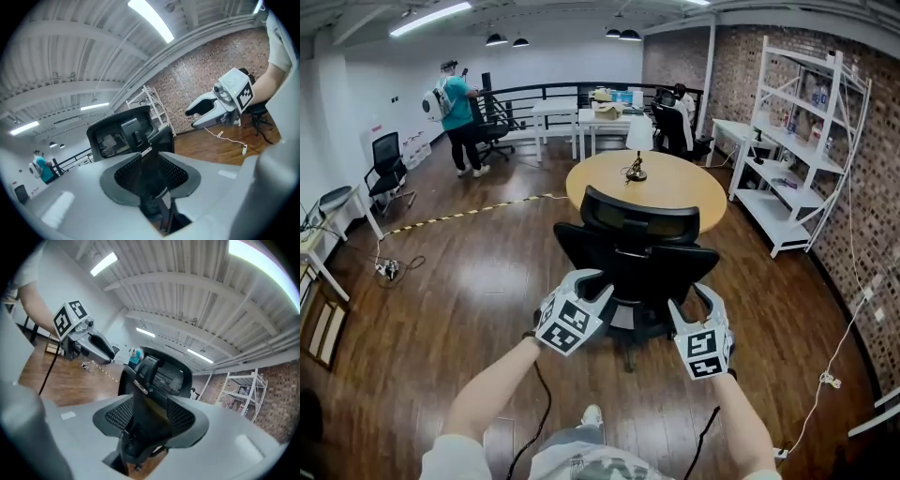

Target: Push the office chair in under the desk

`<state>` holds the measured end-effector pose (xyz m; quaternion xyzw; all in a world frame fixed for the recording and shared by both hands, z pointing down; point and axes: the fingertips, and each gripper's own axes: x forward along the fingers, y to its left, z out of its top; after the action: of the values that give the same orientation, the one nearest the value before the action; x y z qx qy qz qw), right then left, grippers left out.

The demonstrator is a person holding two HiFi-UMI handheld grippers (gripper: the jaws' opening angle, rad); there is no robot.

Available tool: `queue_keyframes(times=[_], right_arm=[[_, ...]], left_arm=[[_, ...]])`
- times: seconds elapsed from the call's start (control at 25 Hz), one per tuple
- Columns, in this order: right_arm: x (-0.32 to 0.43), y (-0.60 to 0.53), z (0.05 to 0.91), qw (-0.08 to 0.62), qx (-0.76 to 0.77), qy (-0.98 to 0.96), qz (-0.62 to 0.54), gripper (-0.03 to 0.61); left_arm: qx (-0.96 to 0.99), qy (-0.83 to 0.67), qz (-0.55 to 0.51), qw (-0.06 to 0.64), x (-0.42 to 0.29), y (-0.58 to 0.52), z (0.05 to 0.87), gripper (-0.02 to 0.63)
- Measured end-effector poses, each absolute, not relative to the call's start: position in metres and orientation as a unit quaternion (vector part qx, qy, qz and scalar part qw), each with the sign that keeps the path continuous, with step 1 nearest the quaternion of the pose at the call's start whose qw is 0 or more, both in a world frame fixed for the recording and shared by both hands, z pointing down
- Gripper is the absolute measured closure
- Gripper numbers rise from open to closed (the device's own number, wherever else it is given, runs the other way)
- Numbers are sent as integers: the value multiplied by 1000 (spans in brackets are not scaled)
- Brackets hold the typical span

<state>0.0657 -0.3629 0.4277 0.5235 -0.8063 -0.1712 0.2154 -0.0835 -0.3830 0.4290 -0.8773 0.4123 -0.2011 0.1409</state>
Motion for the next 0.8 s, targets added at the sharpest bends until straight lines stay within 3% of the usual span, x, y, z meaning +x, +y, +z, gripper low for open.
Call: queue_keyframes(times=[0.16,0.36,0.56,0.8], right_arm=[[48,-325,417,172,522,-820,-160,432],[33,-285,411,139,517,-831,-148,457],[28,-251,400,91,526,-836,-126,477],[20,-226,397,54,540,-833,-112,541]], left_arm=[[-889,413,-160,119,-69,-337,417,534],[-894,418,-118,109,-60,-294,403,589],[-905,417,-65,52,-50,-263,403,597],[-903,428,-10,29,-58,-234,394,597]])
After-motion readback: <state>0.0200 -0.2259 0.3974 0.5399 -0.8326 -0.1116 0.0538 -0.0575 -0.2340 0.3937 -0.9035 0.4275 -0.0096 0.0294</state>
